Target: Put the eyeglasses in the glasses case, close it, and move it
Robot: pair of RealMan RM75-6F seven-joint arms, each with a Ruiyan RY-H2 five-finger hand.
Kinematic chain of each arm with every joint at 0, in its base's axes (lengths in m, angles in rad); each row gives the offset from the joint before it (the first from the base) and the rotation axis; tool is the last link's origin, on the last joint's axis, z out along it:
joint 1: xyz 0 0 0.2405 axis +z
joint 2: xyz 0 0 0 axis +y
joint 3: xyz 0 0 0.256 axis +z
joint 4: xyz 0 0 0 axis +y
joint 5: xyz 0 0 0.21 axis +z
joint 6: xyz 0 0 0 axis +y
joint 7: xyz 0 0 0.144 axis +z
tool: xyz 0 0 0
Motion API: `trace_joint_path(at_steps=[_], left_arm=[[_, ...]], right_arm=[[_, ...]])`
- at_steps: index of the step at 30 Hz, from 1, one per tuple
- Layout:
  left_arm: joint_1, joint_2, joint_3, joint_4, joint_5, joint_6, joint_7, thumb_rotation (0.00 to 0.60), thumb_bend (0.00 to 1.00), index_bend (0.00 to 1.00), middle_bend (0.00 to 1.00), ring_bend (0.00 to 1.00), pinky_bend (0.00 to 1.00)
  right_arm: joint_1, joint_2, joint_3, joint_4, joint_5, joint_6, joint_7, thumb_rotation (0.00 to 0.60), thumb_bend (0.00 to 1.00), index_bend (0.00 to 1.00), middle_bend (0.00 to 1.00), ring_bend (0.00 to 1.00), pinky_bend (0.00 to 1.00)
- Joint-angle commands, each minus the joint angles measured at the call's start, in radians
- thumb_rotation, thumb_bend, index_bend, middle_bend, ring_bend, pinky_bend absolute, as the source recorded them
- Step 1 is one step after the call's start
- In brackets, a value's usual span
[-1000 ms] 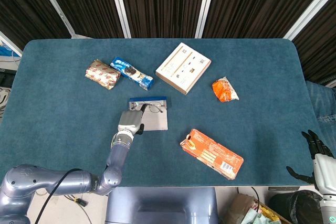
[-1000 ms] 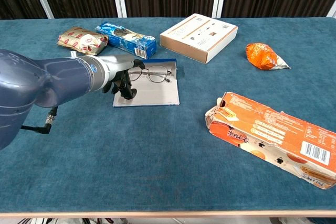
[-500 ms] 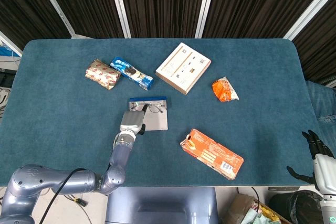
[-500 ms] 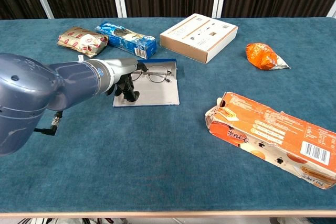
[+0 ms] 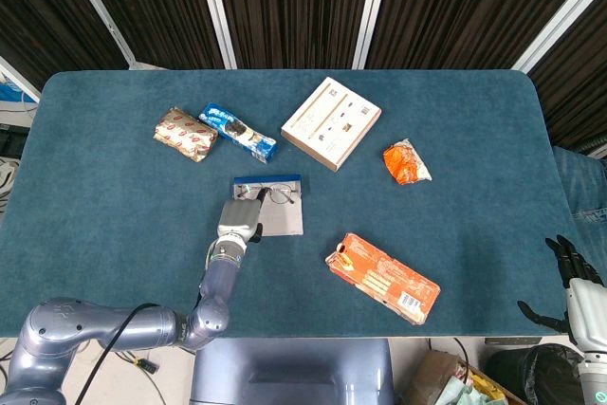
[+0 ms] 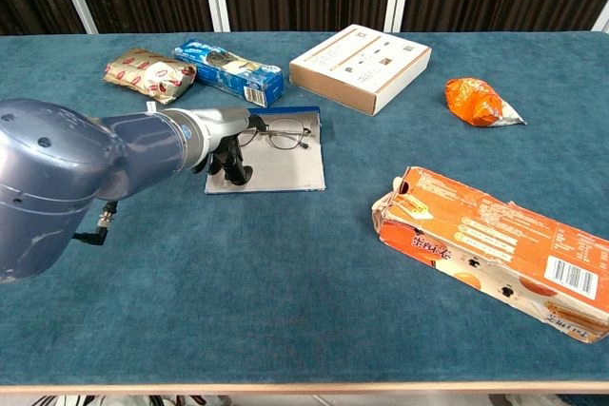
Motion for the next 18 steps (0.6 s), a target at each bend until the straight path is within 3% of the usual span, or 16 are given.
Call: trace_joint_path(at_steps=[1, 18], left_arm=[[-0.002, -0.005, -0.001, 0.006, 0.002, 0.0, 0.001, 0.6, 0.53, 0.0, 0.78, 0.74, 0.77], [-0.018, -0.035, -0.032, 0.057, -0.002, 0.004, 0.005, 0.6, 0.53, 0.0, 0.78, 0.75, 0.77]], right_arm=[[0.0, 0.0, 0.0, 0.0, 0.0, 0.0, 0.0, 0.6, 0.26, 0.09, 0.04, 0.12, 0.16], [0.0, 0.004, -0.001, -0.004, 0.005, -0.006, 0.005, 0.6, 0.26, 0.09, 0.04, 0.12, 0.16]])
